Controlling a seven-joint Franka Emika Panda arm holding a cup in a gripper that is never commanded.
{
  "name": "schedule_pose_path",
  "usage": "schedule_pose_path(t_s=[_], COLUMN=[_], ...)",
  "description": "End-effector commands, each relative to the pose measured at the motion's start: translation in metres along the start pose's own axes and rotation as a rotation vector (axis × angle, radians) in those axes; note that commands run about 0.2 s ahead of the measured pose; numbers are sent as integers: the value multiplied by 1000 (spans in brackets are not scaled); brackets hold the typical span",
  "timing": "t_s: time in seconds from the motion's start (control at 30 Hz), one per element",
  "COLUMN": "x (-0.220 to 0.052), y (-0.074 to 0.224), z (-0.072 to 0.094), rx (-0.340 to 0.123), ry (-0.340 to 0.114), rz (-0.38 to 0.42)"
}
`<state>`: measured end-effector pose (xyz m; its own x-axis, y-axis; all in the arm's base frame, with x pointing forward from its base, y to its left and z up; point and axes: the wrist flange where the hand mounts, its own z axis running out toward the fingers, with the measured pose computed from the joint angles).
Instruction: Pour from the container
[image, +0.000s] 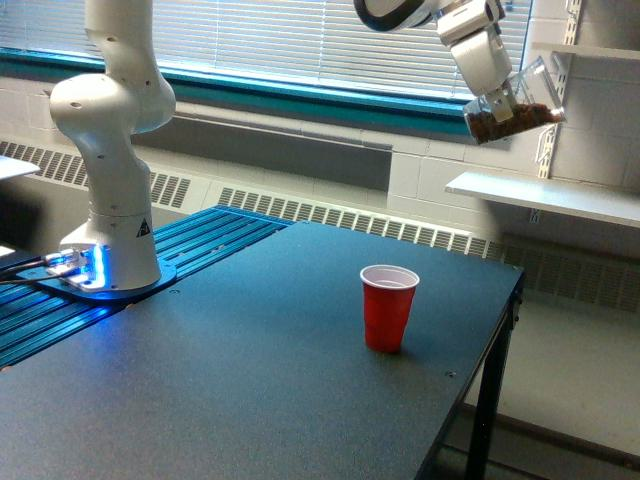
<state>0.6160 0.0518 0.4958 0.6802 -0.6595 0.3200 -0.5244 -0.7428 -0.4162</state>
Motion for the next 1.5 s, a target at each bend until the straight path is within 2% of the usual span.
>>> schedule_pose_path(t_s=[0.03, 0.2, 0.5, 0.7, 1.27, 1.5], x=[10, 11, 2, -12, -60, -74], y=[9, 26, 53, 67, 109, 126], z=[-13, -13, -16, -17, -20, -19], rx=[24, 25, -15, -44, -86, -140], ry=[19, 17, 26, 19, -36, -45], rz=[-63, -103, -150, -176, -217, -224])
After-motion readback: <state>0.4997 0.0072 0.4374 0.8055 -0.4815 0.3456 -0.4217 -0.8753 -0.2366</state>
